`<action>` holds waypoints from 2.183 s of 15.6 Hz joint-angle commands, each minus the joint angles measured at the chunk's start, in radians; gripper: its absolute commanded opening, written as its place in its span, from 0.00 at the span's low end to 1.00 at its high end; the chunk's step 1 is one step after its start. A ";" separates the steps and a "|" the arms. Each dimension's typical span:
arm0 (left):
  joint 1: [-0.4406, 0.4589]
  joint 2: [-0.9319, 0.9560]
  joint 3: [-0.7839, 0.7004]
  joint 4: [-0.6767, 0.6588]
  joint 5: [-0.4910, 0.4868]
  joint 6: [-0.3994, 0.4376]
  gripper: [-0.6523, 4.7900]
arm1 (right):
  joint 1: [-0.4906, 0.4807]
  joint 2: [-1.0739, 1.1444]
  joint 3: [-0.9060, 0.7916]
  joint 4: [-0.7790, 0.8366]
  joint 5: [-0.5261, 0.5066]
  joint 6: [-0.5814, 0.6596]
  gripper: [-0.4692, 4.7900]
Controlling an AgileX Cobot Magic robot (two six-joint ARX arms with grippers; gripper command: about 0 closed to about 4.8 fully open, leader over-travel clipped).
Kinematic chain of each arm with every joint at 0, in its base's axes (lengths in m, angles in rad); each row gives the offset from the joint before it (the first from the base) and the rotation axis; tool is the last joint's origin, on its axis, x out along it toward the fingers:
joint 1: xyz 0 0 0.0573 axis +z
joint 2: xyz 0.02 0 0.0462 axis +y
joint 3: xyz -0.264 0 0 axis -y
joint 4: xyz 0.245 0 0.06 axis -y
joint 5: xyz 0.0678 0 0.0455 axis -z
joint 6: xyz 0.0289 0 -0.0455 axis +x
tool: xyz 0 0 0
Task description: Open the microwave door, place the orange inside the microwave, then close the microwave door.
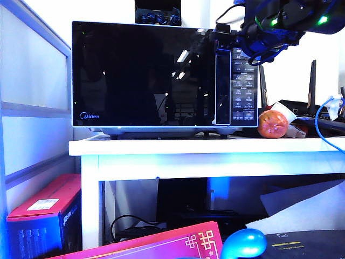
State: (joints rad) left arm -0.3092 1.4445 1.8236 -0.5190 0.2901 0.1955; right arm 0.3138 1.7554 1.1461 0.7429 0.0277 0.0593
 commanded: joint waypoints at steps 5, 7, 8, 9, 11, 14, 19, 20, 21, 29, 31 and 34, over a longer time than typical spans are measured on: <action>0.000 0.040 0.006 0.057 0.009 0.014 0.11 | 0.051 0.061 0.027 0.049 0.181 -0.001 0.72; 0.000 0.040 0.006 0.058 0.009 0.014 0.11 | 0.068 0.088 0.032 0.068 0.179 -0.005 0.72; 0.000 0.040 0.006 0.058 0.009 0.014 0.11 | 0.074 0.104 0.034 0.080 0.179 -0.007 0.72; 0.000 0.040 0.006 0.058 0.009 0.014 0.11 | 0.074 0.134 0.050 0.080 0.175 -0.008 0.72; 0.000 0.040 0.006 0.068 -0.005 0.014 0.11 | 0.074 0.174 0.088 0.077 0.176 -0.008 0.72; 0.000 0.063 0.006 0.152 -0.028 0.014 0.11 | 0.074 0.185 0.117 0.076 0.180 -0.009 0.72; 0.000 0.119 0.006 0.167 -0.028 0.014 0.11 | 0.074 0.189 0.118 0.061 0.176 -0.017 0.36; 0.000 0.123 0.006 0.169 -0.028 0.014 0.11 | 0.074 0.189 0.119 0.062 0.176 -0.017 0.36; 0.000 0.123 0.006 0.169 -0.027 0.014 0.11 | 0.074 0.188 0.119 0.062 0.177 -0.021 0.36; 0.000 0.124 0.006 0.167 -0.028 0.014 0.11 | 0.074 0.110 0.117 -0.068 0.176 -0.098 0.36; 0.000 0.125 0.006 0.168 -0.027 0.014 0.11 | 0.074 0.098 0.117 -0.082 0.177 -0.098 0.36; 0.000 0.125 0.006 0.169 -0.028 0.014 0.11 | 0.074 0.084 0.117 -0.117 0.177 -0.098 0.36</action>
State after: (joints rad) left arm -0.3088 1.5715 1.8244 -0.3622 0.2607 0.2096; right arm 0.3801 1.8759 1.2621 0.6224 0.2077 0.0029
